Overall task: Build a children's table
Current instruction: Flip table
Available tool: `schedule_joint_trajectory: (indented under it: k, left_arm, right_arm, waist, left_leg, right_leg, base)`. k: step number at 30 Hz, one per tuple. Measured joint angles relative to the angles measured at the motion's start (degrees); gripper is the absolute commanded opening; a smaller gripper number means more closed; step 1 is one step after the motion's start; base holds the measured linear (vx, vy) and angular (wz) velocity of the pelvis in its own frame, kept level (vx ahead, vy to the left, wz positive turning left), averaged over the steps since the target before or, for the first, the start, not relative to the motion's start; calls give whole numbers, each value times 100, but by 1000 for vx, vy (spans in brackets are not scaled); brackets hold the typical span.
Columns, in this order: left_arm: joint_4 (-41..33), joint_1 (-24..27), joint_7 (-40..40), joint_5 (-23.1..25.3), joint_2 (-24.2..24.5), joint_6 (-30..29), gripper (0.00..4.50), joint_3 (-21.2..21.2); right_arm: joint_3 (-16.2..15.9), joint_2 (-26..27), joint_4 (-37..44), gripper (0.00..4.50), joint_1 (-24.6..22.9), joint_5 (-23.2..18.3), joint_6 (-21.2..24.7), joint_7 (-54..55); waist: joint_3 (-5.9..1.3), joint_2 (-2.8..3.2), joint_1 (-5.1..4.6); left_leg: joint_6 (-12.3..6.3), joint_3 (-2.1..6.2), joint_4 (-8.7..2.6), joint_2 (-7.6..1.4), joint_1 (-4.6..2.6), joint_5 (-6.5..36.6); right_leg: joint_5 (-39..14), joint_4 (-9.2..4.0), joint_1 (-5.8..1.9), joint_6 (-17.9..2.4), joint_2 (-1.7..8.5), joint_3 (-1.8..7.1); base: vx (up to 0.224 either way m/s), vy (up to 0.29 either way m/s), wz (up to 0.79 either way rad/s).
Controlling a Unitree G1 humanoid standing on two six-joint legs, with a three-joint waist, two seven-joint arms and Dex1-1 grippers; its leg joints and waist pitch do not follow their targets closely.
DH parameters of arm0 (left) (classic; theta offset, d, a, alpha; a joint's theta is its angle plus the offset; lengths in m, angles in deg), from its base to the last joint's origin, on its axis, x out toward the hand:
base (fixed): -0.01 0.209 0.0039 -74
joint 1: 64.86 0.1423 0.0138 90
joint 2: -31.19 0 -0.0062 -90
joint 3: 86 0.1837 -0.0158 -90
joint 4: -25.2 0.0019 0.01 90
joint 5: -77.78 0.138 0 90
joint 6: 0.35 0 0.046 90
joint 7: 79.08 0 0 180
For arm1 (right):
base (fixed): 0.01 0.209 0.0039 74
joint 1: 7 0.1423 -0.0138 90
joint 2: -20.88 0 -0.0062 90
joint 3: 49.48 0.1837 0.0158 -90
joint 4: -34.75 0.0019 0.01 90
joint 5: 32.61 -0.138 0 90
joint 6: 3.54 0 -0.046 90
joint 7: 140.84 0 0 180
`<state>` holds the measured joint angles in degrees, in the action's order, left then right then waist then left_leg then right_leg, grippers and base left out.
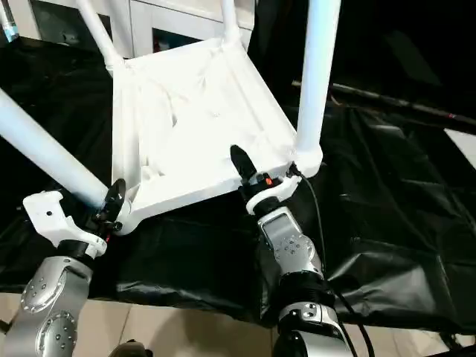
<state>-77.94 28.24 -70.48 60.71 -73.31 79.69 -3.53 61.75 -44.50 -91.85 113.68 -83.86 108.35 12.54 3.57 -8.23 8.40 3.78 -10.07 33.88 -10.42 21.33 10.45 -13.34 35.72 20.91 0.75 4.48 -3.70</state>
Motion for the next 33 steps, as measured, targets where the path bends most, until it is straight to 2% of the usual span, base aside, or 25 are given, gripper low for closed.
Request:
schedule_joint_trajectory:
  k: [4,9,10,11,13,15,17,18,20,27,33]
  left_arm:
    - [0,-3,96,-5,86,-49,222,4]
    - [-16,-43,195,-38,247,-172,220,7]
    - [-34,-51,206,-60,282,-236,255,7]
    - [-66,-51,237,-100,310,-282,255,4]
    - [-132,-51,293,-204,331,-364,289,-11]
    - [-208,-58,382,-392,341,-389,301,-49]
    - [-237,-85,386,-495,337,-400,311,-78]
    - [-237,-105,393,-564,334,-414,335,-98]
    - [-237,-132,399,-591,311,-414,343,-150]
    - [-201,-217,306,-864,230,-235,404,-519]
    - [24,-417,294,-1476,71,4,449,-830]
  right_arm:
    - [60,5,-20,291,-14,-51,60,59]
    - [73,25,-32,249,-122,-50,55,73]
    - [73,27,-32,237,-129,-48,49,74]
    - [71,28,-32,237,-141,-37,41,76]
    - [70,31,-32,224,-165,-8,6,89]
    - [69,31,-64,206,-167,14,-18,98]
    - [70,31,-95,204,-168,16,-28,114]
    - [66,31,-118,204,-168,24,-53,113]
    - [50,31,-128,203,-167,39,-100,115]
    - [-11,30,-126,200,-165,76,-214,131]
    - [-215,28,-4,200,-159,18,-262,265]
  waist:
    - [47,108,19]
    - [59,258,67]
    - [67,288,73]
    - [78,320,82]
    - [83,344,106]
    - [85,364,117]
    - [81,380,119]
    - [81,389,120]
    - [75,399,121]
    - [72,403,126]
    - [72,402,95]
  left_leg:
    - [8,2,3,-6,4,-5]
    - [12,5,3,-12,5,-7]
    - [12,5,3,-12,4,-7]
    - [12,5,3,-12,5,-7]
    - [12,5,2,-17,4,-8]
    - [13,5,2,-19,5,-8]
    - [13,5,2,-19,5,-8]
    - [13,5,2,-19,5,-7]
    - [12,5,2,-20,5,-7]
    - [6,5,2,-23,2,-10]
    - [-7,5,2,-26,-1,-19]
  right_leg:
    - [-7,21,10,-12,-3,-3]
    - [-19,38,17,-32,-7,-7]
    - [-18,38,17,-32,-7,-7]
    - [-18,42,18,-32,-7,-7]
    - [-22,46,20,-37,-10,-9]
    - [-23,46,21,-39,-13,-9]
    - [-24,46,21,-40,-13,-9]
    - [-24,46,21,-41,-13,-9]
    - [-25,47,22,-42,-14,-9]
    - [-22,54,21,-45,-14,-10]
    - [-10,58,21,-50,-17,-10]
  base:
    - [0,0,0]
    - [0,0,0]
    - [0,0,0]
    - [0,0,0]
    - [0,0,0]
    - [0,0,0]
    - [0,0,0]
    - [0,0,0]
    - [0,0,0]
    - [0,0,0]
    - [0,0,0]
